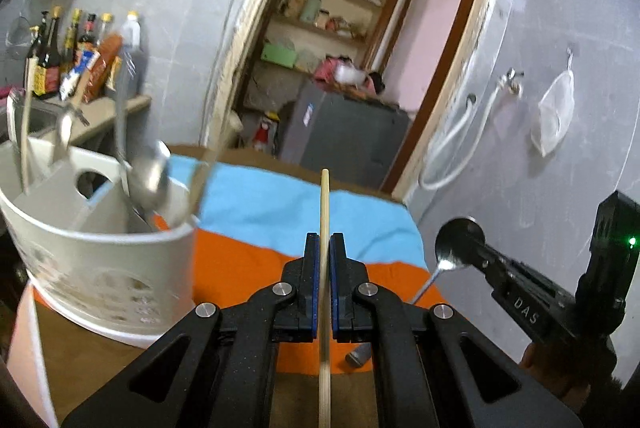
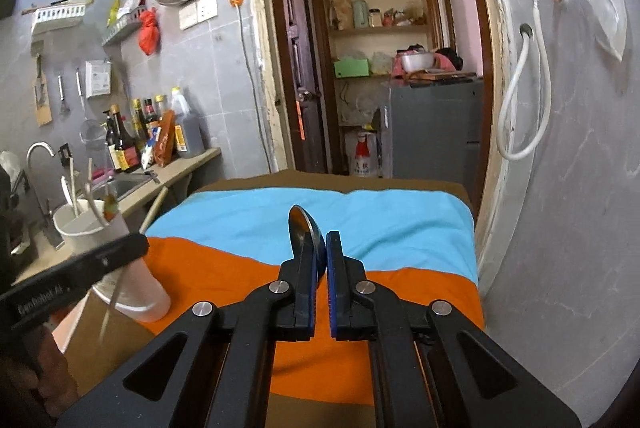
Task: Organize utensils
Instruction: 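Lift the chopstick and steel spoon and carry them over the white caddy, then lower the chopstick and steel spoon into the caddy and open both grippers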
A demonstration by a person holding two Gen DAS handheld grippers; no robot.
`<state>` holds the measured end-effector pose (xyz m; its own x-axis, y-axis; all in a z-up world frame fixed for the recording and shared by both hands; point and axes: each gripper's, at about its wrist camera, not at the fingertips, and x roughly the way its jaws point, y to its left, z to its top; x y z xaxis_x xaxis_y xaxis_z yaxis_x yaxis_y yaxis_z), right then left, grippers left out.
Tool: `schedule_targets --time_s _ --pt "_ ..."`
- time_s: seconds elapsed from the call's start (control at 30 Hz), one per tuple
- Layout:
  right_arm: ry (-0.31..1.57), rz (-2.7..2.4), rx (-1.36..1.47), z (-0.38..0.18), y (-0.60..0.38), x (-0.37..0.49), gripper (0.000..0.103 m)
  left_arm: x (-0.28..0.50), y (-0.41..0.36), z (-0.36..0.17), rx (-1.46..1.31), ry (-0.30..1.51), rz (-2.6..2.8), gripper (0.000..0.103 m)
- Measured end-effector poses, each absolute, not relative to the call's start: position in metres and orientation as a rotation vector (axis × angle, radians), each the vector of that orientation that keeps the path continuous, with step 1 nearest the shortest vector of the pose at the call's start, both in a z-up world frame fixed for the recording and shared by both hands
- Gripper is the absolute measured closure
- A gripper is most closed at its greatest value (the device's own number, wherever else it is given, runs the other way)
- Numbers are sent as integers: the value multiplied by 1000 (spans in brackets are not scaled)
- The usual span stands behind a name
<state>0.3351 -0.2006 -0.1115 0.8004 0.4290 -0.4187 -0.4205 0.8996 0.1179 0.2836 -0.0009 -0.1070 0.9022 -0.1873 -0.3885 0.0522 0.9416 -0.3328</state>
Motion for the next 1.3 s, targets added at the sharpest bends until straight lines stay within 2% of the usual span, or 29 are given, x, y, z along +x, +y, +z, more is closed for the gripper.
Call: schedule_targets --time_s 0.23,0.43,0.67,0.87,1.3 --pt "365 476 49 -70 -188 322 101 262 36 -63 -369 288 -55 101" --pt "247 516 77 -22 -169 314 101 251 105 -24 -420 153 31 101" --pt "150 572 79 18 -133 306 101 256 189 -12 -504 62 109 101" --pt "131 599 45 17 -92 306 101 259 230 -33 -587 62 173 101" --pt "169 574 -155 -18 -26 300 101 269 240 -40 -557 -11 210 101"
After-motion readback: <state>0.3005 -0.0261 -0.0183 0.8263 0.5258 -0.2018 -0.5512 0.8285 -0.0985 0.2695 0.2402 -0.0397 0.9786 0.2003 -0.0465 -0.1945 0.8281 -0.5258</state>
